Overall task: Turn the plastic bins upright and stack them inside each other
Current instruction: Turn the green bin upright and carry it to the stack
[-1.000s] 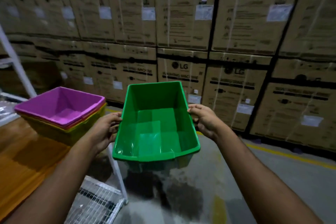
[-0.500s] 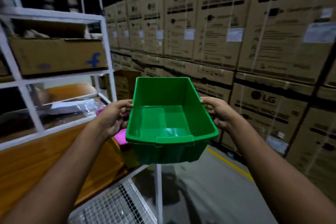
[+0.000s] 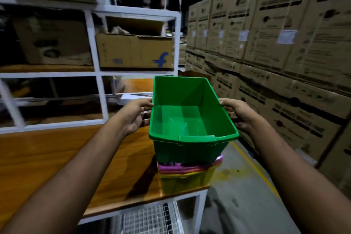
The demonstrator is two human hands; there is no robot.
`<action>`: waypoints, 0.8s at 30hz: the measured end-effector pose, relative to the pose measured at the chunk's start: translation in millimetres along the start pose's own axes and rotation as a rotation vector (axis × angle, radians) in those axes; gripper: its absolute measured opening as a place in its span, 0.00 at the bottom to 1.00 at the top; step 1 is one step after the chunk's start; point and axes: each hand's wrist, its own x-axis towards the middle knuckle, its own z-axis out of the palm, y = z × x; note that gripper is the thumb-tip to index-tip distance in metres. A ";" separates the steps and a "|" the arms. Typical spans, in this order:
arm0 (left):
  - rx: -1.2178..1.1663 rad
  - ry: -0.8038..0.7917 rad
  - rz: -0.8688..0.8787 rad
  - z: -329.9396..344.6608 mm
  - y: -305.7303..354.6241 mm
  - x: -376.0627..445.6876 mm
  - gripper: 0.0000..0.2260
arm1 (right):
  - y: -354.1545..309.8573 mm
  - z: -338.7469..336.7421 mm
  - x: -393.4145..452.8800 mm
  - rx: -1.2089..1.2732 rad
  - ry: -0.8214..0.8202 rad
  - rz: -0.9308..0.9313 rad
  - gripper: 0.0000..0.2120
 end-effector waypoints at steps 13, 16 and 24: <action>0.030 0.165 -0.021 4.7 -42.2 37.6 0.13 | 34.8 -23.2 81.7 0.003 -0.188 0.088 0.12; 0.029 0.204 -0.046 1.6 -56.3 43.2 0.12 | 47.2 -21.1 79.8 -0.029 -0.216 0.126 0.12; 0.126 0.228 -0.137 -6.6 -93.5 42.8 0.12 | 78.5 -22.7 84.8 -0.190 -0.222 0.153 0.13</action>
